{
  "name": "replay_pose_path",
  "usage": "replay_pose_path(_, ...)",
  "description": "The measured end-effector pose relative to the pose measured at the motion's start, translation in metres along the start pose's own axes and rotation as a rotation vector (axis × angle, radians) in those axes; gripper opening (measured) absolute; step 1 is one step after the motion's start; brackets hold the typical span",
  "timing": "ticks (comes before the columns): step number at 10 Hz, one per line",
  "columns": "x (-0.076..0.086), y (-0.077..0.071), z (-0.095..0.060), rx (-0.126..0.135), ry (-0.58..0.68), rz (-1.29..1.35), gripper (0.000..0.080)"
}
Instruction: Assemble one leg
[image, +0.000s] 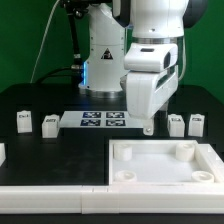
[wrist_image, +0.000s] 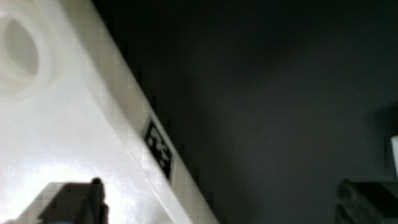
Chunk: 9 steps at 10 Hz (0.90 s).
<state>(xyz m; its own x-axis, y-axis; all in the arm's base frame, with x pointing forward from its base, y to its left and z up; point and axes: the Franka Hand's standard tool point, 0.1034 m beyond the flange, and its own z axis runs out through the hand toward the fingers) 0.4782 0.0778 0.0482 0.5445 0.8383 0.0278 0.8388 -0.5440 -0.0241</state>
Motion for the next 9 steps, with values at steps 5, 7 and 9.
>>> replay_pose_path(5, 0.001, -0.027, 0.001, 0.018, 0.011, 0.622, 0.0649)
replay_pose_path(7, 0.007, -0.035, 0.002, 0.034, 0.011, 0.829, 0.0649)
replay_pose_path(9, 0.009, -0.037, 0.002, 0.049, 0.013, 0.996, 0.0649)
